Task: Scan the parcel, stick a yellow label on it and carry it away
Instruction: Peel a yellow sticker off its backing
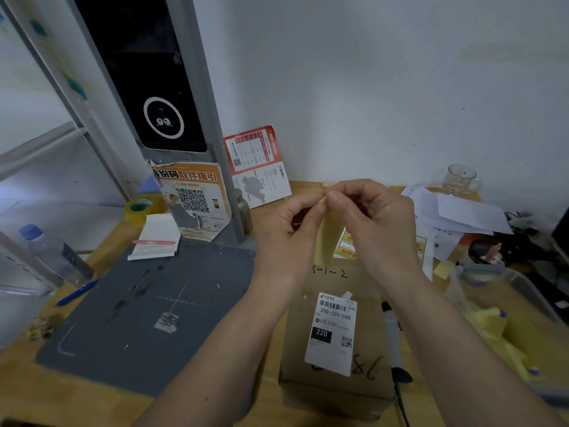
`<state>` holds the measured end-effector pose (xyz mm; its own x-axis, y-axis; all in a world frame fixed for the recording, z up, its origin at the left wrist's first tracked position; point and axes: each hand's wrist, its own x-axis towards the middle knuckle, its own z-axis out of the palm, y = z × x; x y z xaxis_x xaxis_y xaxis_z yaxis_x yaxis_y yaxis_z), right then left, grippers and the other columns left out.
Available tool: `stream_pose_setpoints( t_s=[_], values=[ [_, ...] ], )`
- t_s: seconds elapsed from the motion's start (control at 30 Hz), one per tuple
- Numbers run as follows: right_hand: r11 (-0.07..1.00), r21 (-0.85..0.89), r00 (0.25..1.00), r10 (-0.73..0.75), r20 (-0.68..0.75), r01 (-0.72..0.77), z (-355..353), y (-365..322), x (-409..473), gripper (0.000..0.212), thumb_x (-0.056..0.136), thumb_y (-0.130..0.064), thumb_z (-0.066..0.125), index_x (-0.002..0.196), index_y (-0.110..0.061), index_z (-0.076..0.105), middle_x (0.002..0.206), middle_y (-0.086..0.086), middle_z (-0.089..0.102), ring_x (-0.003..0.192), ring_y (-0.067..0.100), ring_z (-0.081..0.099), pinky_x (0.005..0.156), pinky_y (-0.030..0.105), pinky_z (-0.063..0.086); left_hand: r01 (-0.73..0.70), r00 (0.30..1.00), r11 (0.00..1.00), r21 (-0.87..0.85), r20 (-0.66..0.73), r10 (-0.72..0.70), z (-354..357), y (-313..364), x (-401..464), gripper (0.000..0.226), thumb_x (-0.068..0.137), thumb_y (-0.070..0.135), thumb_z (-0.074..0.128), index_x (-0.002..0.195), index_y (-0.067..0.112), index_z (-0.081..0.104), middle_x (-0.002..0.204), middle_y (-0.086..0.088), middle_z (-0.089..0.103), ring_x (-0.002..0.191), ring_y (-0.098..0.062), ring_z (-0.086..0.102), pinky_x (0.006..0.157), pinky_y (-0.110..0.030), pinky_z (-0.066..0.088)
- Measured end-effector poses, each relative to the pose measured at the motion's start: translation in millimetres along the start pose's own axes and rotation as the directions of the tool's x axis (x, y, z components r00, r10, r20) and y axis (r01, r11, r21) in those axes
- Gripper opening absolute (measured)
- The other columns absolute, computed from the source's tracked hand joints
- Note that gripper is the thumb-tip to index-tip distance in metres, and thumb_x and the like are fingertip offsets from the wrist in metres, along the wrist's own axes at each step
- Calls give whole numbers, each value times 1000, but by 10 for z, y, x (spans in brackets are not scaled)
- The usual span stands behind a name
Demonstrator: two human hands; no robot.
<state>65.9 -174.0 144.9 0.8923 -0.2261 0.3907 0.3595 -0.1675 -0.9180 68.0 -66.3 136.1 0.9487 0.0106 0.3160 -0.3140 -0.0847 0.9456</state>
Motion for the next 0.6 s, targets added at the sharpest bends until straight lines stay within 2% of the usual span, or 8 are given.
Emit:
stream_pose_setpoints(
  t_s=[0.1, 0.2, 0.33, 0.43, 0.6],
  values=[
    [992, -111, 997, -64, -34, 60, -4, -4, 10, 22, 84, -14, 67, 73, -34, 62, 84, -3, 62, 73, 8, 57, 65, 12, 44, 15, 999, 1000, -17, -41, -16, -20, -20, 36, 11, 88, 8, 64, 87, 17, 69, 79, 7, 70, 74, 0, 63, 68, -10, 49],
    [972, -217, 996, -93, -4, 90, -22, -23, 21, 24, 82, -18, 68, 71, -38, 61, 87, -3, 60, 75, 10, 54, 65, 11, 40, 14, 1000, 1000, -11, -28, -14, -50, -25, 61, 3, 86, 6, 66, 88, 8, 67, 79, 0, 70, 75, -5, 64, 70, -13, 50],
    [982, -177, 998, -57, 25, 61, -31, -63, -4, 24, 79, -12, 70, 69, -32, 63, 82, 1, 68, 73, 13, 58, 65, 13, 45, 11, 1000, 1000, 19, 9, -11, -80, -19, 59, 2, 85, 7, 67, 86, 8, 68, 79, -2, 71, 74, -5, 64, 69, -13, 50],
    [990, -143, 999, -7, 42, 13, -32, -59, -9, 21, 82, -10, 67, 69, -27, 64, 73, -6, 66, 67, 16, 57, 61, 14, 45, 18, 1000, 998, 64, 11, -19, -83, -17, 47, 3, 83, 8, 70, 85, 8, 69, 82, -8, 72, 71, -5, 62, 65, -11, 49],
    [996, -77, 996, 53, 78, -47, -35, -49, -24, 25, 87, -13, 61, 67, -27, 63, 53, -20, 59, 54, -5, 50, 54, 6, 38, 45, 999, 994, 98, 12, -47, -86, -23, 37, 5, 83, 10, 71, 83, 14, 68, 84, -5, 72, 81, -15, 66, 73, -22, 53]
  ],
)
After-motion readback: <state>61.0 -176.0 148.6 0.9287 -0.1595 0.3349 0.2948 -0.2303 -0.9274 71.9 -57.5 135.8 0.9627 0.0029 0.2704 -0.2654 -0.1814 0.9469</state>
